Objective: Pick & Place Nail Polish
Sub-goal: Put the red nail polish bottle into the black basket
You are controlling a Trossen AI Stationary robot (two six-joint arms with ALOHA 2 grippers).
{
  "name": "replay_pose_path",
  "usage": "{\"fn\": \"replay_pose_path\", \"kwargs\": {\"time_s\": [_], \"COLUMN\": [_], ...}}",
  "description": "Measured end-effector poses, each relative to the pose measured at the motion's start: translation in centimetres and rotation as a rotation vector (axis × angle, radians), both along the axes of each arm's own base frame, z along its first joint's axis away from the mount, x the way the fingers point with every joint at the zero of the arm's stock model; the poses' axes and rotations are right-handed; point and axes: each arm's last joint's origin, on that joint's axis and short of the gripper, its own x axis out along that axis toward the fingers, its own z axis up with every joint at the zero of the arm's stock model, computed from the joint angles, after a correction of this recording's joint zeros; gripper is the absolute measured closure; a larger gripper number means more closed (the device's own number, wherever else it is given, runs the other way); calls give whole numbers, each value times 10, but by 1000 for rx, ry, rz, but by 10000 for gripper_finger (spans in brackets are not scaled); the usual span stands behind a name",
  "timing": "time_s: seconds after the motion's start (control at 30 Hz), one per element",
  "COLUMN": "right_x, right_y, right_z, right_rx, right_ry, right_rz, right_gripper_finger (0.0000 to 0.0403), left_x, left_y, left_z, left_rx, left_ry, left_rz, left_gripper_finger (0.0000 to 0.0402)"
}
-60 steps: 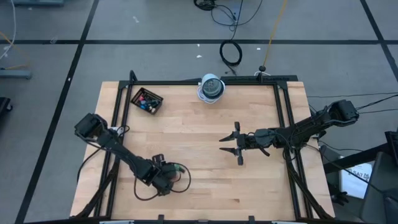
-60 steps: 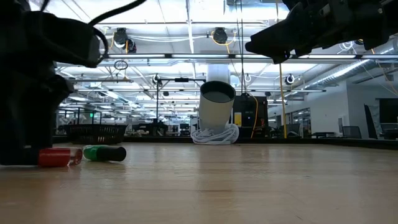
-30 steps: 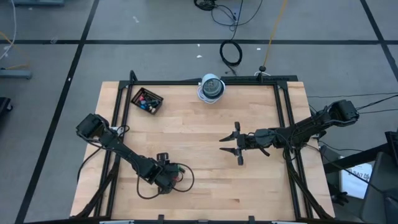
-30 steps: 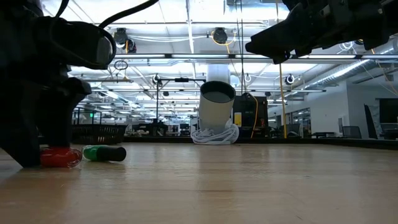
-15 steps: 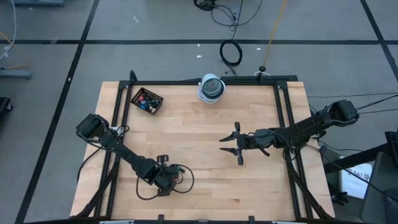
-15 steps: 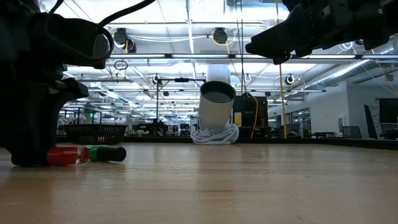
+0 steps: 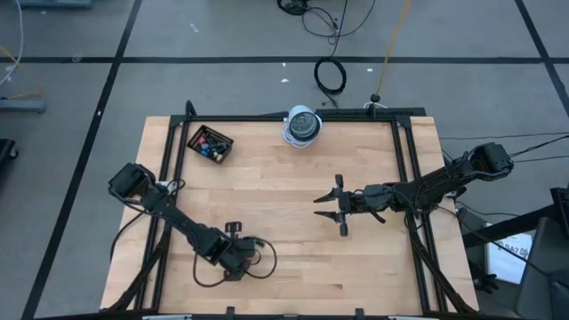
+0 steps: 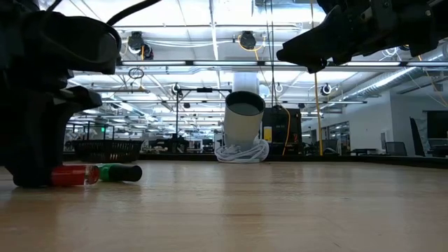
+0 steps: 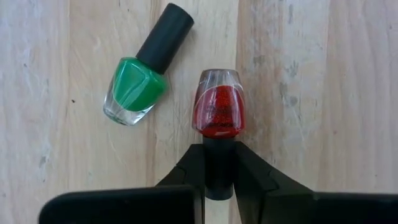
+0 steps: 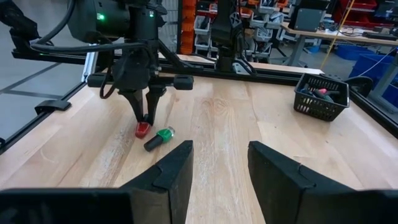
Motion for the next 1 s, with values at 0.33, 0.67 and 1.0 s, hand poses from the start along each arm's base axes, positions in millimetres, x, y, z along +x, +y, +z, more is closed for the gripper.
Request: {"fn": "replay_pose_path", "kwargs": {"time_s": [0.33, 0.67, 1.0], "right_x": [0, 0, 0], "right_y": [0, 0, 0], "right_z": [0, -1, -1], "right_rx": [-1, 3, 3], "right_ry": [-1, 7, 7], "right_rz": [0, 0, -1], "right_gripper_finger": [257, 257, 257], "left_x": [-11, -14, -38], "left_y": [-10, -13, 13], "left_z": [27, 52, 57], "left_rx": [56, 100, 127], "left_ry": [-149, -302, -455], "left_rz": [-97, -234, -172], "left_gripper_finger": [367, 367, 367]}}
